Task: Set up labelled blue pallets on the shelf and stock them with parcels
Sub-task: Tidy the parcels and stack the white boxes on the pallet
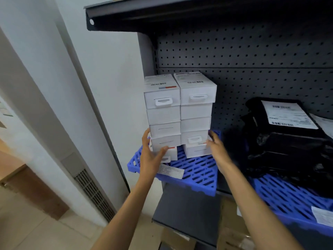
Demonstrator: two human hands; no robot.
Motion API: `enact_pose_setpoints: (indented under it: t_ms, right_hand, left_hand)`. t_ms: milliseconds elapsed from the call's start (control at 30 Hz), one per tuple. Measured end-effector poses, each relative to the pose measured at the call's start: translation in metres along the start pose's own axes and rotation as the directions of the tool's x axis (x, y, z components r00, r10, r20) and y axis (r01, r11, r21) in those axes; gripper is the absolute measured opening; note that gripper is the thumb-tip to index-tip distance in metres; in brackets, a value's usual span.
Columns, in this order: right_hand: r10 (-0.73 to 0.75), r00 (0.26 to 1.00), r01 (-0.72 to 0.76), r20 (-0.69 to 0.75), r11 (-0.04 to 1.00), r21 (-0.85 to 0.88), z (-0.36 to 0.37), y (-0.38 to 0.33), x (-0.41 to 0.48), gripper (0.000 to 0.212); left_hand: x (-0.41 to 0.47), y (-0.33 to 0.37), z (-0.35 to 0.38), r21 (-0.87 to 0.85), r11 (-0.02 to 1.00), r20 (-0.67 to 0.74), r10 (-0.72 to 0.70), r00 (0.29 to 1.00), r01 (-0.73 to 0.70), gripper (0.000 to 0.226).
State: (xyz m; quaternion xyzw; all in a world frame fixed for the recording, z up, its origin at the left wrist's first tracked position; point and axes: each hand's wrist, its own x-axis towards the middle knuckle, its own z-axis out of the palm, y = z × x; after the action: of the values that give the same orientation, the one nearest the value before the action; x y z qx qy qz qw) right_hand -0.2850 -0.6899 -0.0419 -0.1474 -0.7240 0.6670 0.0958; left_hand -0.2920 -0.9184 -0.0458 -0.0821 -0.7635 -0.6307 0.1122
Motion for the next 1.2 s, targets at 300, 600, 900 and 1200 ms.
enact_pose_setpoints:
  t_ms: [300, 600, 900, 1200]
  right_hand:
    - [0.002, 0.999, -0.001, -0.038, 1.0, 0.029, 0.013, 0.002, -0.017, 0.042]
    - [-0.024, 0.993, 0.027, -0.12, 0.999, 0.021, 0.035, -0.008, -0.047, 0.039]
    - [0.005, 0.978, -0.005, -0.209, 1.0, 0.002, 0.044, -0.009, -0.065, 0.044]
    - [-0.002, 0.96, 0.004, -0.28, 1.0, 0.007, 0.057, -0.006, -0.068, 0.048]
  left_hand:
    - [0.01, -0.009, -0.011, -0.053, 0.998, 0.099, 0.044, 0.994, -0.039, 0.082]
    - [0.019, -0.013, -0.021, -0.004, 0.996, 0.154, 0.088, 0.984, -0.089, 0.086]
    - [0.037, -0.02, -0.021, -0.11, 0.993, 0.259, 0.074, 0.963, -0.047, 0.086]
    - [0.042, -0.022, -0.017, -0.051, 0.998, 0.299, 0.055, 0.953, -0.042, 0.089]
